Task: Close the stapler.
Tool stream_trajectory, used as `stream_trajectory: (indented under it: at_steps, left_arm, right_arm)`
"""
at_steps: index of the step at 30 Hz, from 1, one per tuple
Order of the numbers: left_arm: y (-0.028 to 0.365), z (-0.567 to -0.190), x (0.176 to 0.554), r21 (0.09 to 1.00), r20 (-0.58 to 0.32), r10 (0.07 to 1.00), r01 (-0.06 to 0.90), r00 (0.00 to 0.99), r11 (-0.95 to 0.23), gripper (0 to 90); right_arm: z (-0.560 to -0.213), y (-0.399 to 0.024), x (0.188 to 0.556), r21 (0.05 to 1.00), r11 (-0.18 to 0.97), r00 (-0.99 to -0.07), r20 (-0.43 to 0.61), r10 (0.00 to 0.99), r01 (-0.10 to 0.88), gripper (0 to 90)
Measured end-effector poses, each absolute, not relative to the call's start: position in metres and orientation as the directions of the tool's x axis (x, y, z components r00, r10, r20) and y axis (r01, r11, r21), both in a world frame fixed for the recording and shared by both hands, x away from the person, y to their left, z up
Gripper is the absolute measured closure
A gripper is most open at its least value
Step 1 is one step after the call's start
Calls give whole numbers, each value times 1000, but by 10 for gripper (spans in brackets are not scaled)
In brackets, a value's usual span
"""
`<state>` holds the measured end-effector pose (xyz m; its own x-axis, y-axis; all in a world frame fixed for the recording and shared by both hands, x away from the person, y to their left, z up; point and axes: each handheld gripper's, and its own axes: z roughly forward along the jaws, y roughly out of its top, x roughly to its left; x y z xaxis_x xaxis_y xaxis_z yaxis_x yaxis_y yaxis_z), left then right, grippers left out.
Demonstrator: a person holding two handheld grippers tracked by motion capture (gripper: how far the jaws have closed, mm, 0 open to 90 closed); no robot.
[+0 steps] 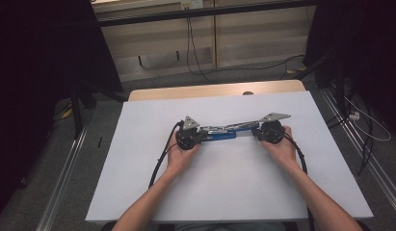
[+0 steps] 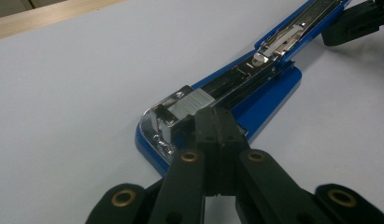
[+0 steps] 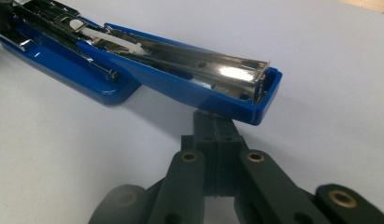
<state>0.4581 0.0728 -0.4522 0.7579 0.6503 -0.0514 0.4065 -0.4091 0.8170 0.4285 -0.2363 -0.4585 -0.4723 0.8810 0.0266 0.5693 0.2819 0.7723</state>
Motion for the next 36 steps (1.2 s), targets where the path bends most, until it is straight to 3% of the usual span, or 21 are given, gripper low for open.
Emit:
stream_trajectory:
  at_steps: [36]
  left_arm:
    - [74, -453, 459, 821, -65, 648, 411, 759, -398, 900]
  right_arm:
    - [-457, -233, 428, 800, 245, -453, 37, 891, 547, 900]
